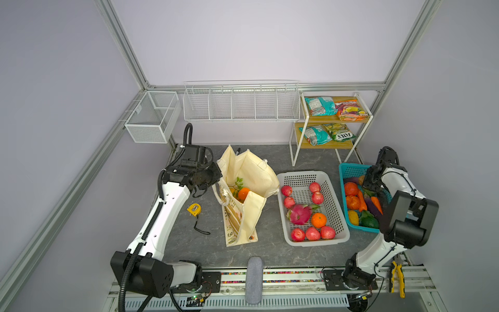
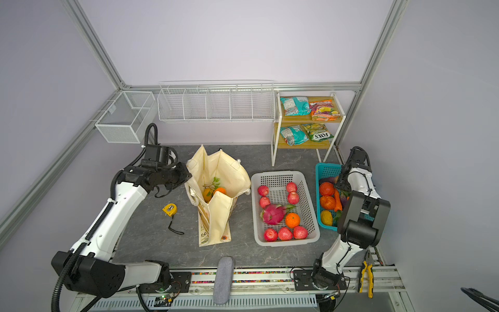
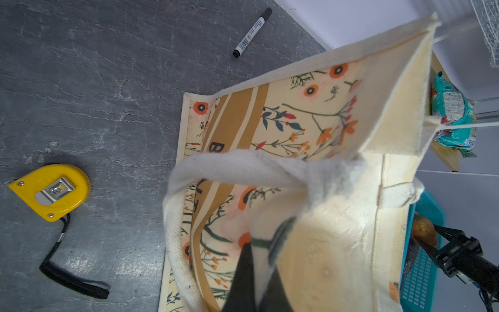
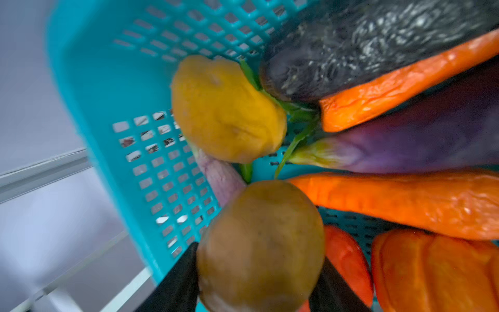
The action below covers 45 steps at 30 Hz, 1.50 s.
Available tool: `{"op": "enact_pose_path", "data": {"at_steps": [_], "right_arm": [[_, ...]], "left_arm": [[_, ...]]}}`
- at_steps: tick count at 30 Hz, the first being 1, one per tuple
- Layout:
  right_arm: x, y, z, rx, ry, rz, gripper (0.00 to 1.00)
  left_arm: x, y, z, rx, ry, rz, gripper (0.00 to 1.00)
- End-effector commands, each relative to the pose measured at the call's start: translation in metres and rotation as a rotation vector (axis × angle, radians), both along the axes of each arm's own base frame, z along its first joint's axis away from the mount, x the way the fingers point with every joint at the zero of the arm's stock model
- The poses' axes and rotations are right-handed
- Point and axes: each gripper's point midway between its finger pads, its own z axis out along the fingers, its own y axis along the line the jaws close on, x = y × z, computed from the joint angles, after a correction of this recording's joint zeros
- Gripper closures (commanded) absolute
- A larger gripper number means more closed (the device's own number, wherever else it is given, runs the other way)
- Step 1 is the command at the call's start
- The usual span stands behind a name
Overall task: Place the food into the grocery bag and tie it
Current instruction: 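Lift the brown potato with the right gripper over the open bag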
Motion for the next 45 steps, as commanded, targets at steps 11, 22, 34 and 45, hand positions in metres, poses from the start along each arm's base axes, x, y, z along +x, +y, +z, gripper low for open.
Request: {"op": "enact_pose_path", "data": {"at_steps": [11,22,34,45], "right_arm": [[-0.045,0.071,0.113,-0.208,-0.145,0.358,0.58],[-0.039,0.259,0.196,-0.437,-0.371,1.089,0.57],[-0.054,0.492,0.236,-0.594,-0.759,1.884,0.59],[-0.072,0.578,0.194,-0.512,-0.778,2.216,0.58]], "left_arm": [[0.007,-0.007,0.016,-0.017,-0.018,-0.041,1.0],[-0.001,-0.007,0.018,0.002,-0.016,-0.085,1.0],[-0.012,-0.008,0.019,0.016,0.0,-0.131,1.0],[-0.014,-0.012,0.024,-0.026,0.001,-0.132,1.0]]}}
